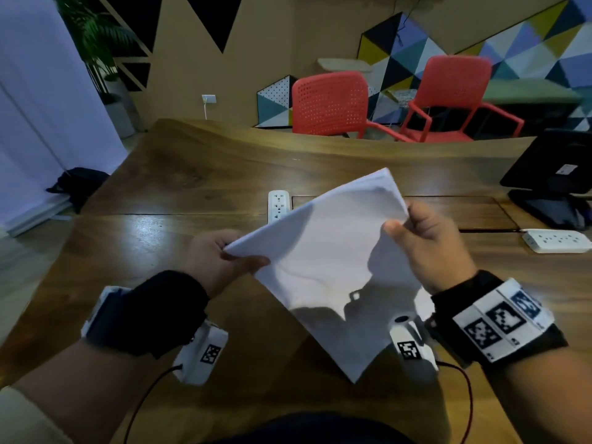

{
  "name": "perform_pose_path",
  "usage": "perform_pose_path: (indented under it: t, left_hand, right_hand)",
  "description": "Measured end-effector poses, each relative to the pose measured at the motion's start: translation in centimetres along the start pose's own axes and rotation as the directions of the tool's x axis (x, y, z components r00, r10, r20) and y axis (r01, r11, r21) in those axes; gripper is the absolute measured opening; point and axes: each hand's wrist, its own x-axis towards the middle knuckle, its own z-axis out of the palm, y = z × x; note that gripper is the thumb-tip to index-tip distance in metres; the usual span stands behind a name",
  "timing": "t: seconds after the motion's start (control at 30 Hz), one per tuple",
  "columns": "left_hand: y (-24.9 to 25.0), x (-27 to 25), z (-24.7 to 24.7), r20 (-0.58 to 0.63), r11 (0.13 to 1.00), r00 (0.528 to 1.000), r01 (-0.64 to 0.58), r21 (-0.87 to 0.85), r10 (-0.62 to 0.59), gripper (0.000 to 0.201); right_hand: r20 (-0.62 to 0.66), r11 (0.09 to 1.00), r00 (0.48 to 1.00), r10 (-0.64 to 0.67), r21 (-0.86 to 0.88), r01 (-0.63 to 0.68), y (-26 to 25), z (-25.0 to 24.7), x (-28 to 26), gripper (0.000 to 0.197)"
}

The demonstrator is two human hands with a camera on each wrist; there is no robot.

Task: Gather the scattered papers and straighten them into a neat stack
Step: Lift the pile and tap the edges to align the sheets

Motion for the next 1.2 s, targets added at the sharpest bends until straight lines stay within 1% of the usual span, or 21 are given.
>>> perform_pose_path:
  t: [0.03, 0.07, 0.1, 0.13, 0.17, 0.2, 0.23, 0.3, 0.37, 0.43, 0.47, 0.53, 0.57, 0.63, 0.73, 0.77, 0.9, 1.0, 1.07, 1.13, 1.2]
  left_hand:
    - [0.2, 0.3, -0.2, -0.021, 0.982, 0.999, 0.036, -0.184, -0.040, 0.020]
    - [0.2, 0.6, -0.3, -0.008, 0.923, 0.998, 0.051, -0.380, -0.058, 0.028]
    - [0.3, 0.9, -0.4, 0.026, 0.833, 0.998, 0.065, -0.549, -0.060, 0.042]
    - [0.3, 1.2, -0.2, 0.058, 0.749, 0.997, 0.078, -0.657, -0.054, 0.052]
    - [0.6, 1.2, 0.2, 0.085, 0.701, 0.996, 0.084, -0.708, -0.033, 0.053]
    - [0.9, 1.1, 0.9, 0.087, 0.715, 0.996, 0.078, -0.695, -0.024, 0.049]
    - [1.3, 1.0, 1.6, 0.068, 0.758, 0.997, 0.069, -0.649, -0.033, 0.044]
    - [1.8, 1.1, 2.7, -0.042, 0.850, 0.997, 0.033, -0.525, -0.065, 0.033]
    - [2.4, 1.1, 3.3, -0.150, 0.897, 0.988, -0.044, -0.440, -0.025, 0.022]
    - [3.5, 0.6, 3.3, -0.233, 0.926, 0.970, -0.147, -0.347, 0.066, 0.014]
    - [4.0, 0.3, 3.2, -0.272, 0.927, 0.956, -0.196, -0.319, 0.108, 0.013]
    - [4.9, -0.4, 2.8, -0.322, 0.920, 0.930, -0.272, -0.281, 0.176, 0.017]
    - [5.2, -0.6, 2.7, -0.331, 0.915, 0.924, -0.289, -0.281, 0.190, 0.017]
    - [5.1, -0.6, 2.3, -0.329, 0.906, 0.929, -0.277, -0.321, 0.167, 0.012]
    - [4.7, -0.4, 2.3, -0.287, 0.925, 0.949, -0.220, -0.309, 0.130, 0.030]
    - [4.6, -0.3, 2.5, -0.277, 0.938, 0.955, -0.191, -0.289, 0.109, 0.031]
    - [4.7, -0.2, 2.6, -0.267, 0.941, 0.964, -0.109, -0.320, 0.021, 0.019]
    - [5.8, -0.6, 1.9, -0.295, 0.917, 0.954, -0.163, -0.364, 0.053, 0.019]
    - [6.3, -0.9, 1.3, -0.278, 0.889, 0.957, -0.202, -0.411, 0.089, 0.019]
    - [6.4, -0.9, 1.0, -0.254, 0.865, 0.960, -0.227, -0.447, 0.121, 0.027]
    - [6.1, -0.6, 0.9, -0.263, 0.873, 0.953, -0.252, -0.417, 0.149, 0.040]
  right_hand:
    - [-0.009, 0.997, 1.000, 0.014, 0.072, -0.014, -0.1, -0.4, 0.1, 0.031]
    - [0.001, 0.983, 1.000, 0.026, 0.181, -0.026, -0.3, -0.5, 0.1, 0.017]
    - [0.009, 0.961, 0.999, 0.050, 0.271, -0.051, -0.4, -0.7, 0.1, 0.015]
    - [0.009, 0.939, 0.997, 0.075, 0.337, -0.074, -0.2, -0.8, 0.1, 0.037]
    - [0.003, 0.917, 0.995, 0.102, 0.386, -0.096, -0.1, -0.6, 0.1, 0.051]
    - [-0.016, 0.903, 0.991, 0.130, 0.415, -0.111, 0.0, -0.3, 0.0, 0.056]
    - [-0.031, 0.895, 0.988, 0.153, 0.428, -0.125, 0.0, 0.0, -0.2, 0.050]
    - [-0.097, 0.903, 0.978, 0.185, 0.409, -0.130, -0.2, 1.1, -0.6, 0.015]
    - [-0.197, 0.933, 0.964, 0.177, 0.347, -0.100, -0.2, 2.0, -0.9, 0.025]
    - [-0.251, 0.946, 0.960, 0.125, 0.322, -0.039, -1.0, 2.8, -1.2, 0.029]
    - [-0.265, 0.949, 0.960, 0.089, 0.316, -0.001, -1.6, 3.1, -1.4, 0.029]
    - [-0.269, 0.945, 0.963, 0.006, 0.315, 0.082, -2.4, 3.2, -1.4, 0.018]
    - [-0.260, 0.942, 0.965, -0.037, 0.312, 0.121, -2.8, 3.1, -1.5, 0.011]
    - [-0.256, 0.953, 0.964, -0.069, 0.268, 0.140, -3.1, 2.7, -1.3, 0.012]
    - [-0.266, 0.975, 0.964, -0.011, 0.213, 0.070, -2.5, 2.5, -1.0, 0.025]
    - [-0.255, 0.980, 0.967, 0.014, 0.196, 0.037, -2.4, 2.6, -0.9, 0.028]
    - [-0.217, 0.983, 0.974, 0.063, 0.181, -0.024, -2.0, 2.4, -0.7, 0.025]
    - [-0.242, 0.968, 0.970, -0.006, 0.242, 0.066, -3.0, 1.6, -0.8, 0.031]
    - [-0.244, 0.956, 0.968, -0.065, 0.261, 0.130, -3.4, 1.1, -1.0, 0.033]
    - [-0.214, 0.967, 0.974, -0.078, 0.223, 0.126, -3.4, 1.1, -1.1, 0.032]
    - [-0.177, 0.982, 0.984, -0.033, 0.177, 0.065, -2.7, 1.5, -1.1, 0.036]
